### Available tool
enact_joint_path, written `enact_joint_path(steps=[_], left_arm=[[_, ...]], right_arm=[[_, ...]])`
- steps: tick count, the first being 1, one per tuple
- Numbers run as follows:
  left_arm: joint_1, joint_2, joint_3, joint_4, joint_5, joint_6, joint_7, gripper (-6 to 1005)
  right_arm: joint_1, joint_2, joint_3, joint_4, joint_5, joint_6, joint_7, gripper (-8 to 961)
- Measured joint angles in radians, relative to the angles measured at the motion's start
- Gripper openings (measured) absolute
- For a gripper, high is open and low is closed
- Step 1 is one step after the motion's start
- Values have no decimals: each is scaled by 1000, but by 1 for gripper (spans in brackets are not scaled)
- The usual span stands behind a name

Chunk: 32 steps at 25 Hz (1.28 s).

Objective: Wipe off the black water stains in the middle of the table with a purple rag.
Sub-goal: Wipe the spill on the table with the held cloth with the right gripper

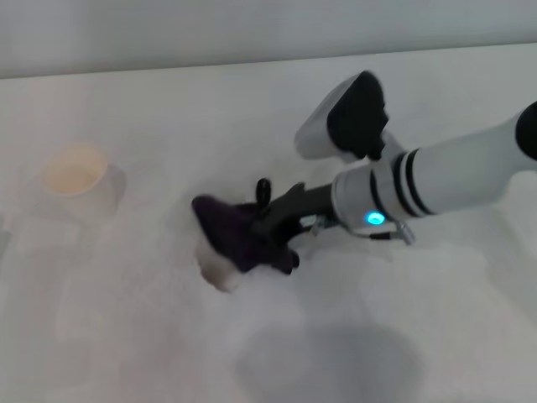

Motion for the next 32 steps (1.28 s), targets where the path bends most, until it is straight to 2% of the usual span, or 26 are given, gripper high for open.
enact_joint_path(steps=[5,9,12,14,19,26,32], left_arm=[[-1,0,0,0,-8,0,0,862],[-3,0,0,0,-8,0,0,862],[-6,0,0,0,-9,0,0,862],[-8,0,0,0,-9,0,0,861],[-13,0,0,0,-12,0,0,861],[-17,1,0,6,-22,0,0,861],[-17,1,0,10,-22,0,-3,862]], right_arm=[[-10,-5,108,7,-42,12,-7,95],[-9,-4,130,9,-55,47,-8,94],[9,5,81,15,-40,77,-8,94],[26,9,13,17,-7,85,-3,94],[52,10,-113,13,87,87,-2,95],[66,11,-177,6,109,113,-10,96],[77,11,-206,18,116,12,-24,94]])
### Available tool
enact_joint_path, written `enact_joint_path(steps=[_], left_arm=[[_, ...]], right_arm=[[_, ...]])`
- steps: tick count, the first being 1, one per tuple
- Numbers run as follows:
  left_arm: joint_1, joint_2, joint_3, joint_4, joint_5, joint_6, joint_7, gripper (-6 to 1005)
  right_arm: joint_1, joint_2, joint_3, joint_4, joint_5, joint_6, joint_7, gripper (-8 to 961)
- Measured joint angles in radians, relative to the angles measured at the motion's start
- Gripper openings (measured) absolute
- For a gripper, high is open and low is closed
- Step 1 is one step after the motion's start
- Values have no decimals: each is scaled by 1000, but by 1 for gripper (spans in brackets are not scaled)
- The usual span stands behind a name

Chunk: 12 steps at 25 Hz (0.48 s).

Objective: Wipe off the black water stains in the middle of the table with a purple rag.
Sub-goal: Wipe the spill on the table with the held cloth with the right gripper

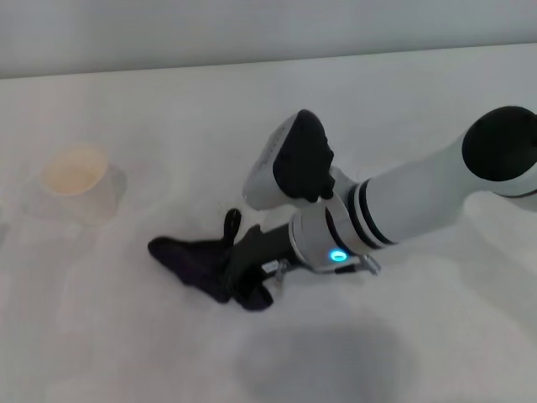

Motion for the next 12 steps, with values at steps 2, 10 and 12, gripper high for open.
enact_joint_path(steps=[2,10,12], left_arm=[[0,0,0,0,0,0,-4,862],[0,0,0,2,0,0,-7,861],[0,0,0,3,0,0,-8,861]], right_arm=[[12,0,7,17,0,-29,0,93],[73,-7,69,130,-10,-121,0,93],[84,-12,113,166,-11,-127,-3,92]])
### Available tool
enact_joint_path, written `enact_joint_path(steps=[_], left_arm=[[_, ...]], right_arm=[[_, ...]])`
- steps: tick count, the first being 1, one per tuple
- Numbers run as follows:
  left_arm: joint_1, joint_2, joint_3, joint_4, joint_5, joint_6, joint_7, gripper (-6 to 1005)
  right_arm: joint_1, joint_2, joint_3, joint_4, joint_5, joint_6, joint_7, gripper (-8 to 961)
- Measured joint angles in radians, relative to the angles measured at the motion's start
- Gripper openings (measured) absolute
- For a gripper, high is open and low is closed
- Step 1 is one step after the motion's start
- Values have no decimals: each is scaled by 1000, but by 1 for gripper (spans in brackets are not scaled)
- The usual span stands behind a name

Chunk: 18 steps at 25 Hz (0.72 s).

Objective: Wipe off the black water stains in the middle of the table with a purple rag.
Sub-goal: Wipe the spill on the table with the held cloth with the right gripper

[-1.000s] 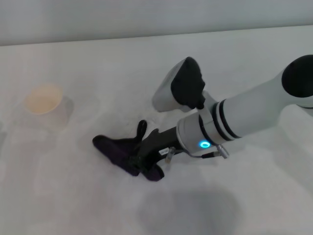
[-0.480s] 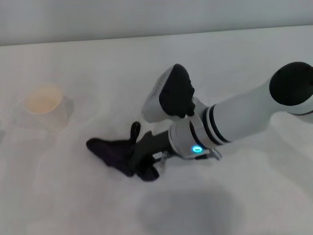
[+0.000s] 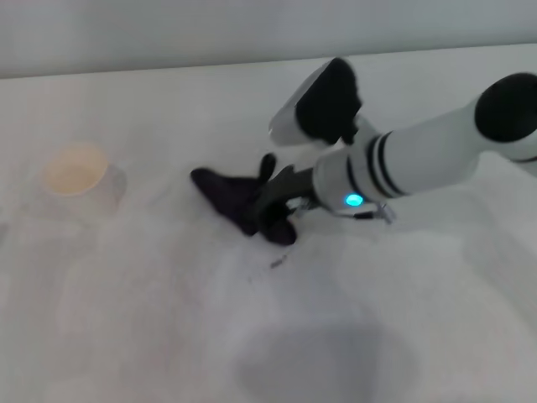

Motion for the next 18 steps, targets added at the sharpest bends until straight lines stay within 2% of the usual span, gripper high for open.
enact_joint_path(steps=[5,10,15,17,18], left_arm=[[2,0,0,4,0,0,0,861],[5,0,0,10,0,0,-1,862],[4,0,0,10,0,0,-2,861],[2,0,0,10,0,0,-2,861],[2,0,0,10,0,0,-2,861]], right_arm=[[-13,-10,127,29,-29,30,-22,91],[-42,-5,241,11,-96,130,-25,90],[-79,6,234,-30,-81,249,-46,90],[-106,11,172,-63,-38,289,-55,90],[-106,11,172,-63,-38,289,-55,90]])
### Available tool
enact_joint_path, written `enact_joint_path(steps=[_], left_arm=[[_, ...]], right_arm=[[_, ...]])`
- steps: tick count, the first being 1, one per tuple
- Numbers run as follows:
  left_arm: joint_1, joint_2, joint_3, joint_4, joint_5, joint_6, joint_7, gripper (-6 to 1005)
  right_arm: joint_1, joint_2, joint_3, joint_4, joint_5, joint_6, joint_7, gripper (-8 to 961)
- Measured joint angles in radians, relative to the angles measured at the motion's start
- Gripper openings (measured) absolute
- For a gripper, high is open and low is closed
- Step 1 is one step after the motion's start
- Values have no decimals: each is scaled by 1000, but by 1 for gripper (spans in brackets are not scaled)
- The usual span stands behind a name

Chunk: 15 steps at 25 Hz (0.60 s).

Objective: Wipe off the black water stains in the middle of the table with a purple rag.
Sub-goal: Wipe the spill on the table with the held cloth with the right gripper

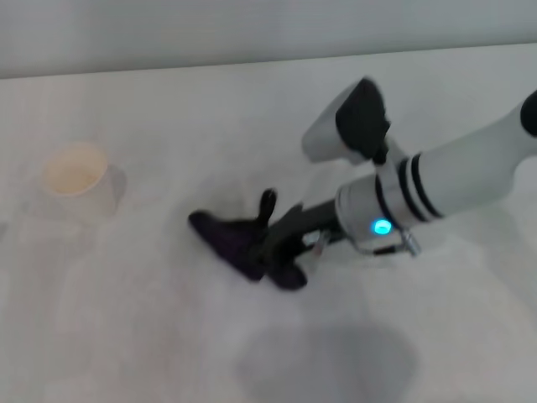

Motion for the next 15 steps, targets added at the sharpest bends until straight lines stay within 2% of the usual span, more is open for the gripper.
enact_joint_path(steps=[7,12,15], left_arm=[[-2,0,0,0,-10,1,0,861],[-5,0,0,1,-11,2,0,862],[-8,0,0,1,-12,2,0,862]], right_arm=[[-31,1,-117,-25,106,44,-29,89],[-9,1,-195,-11,195,-98,-91,89],[1,1,-195,-4,197,-143,-95,89]])
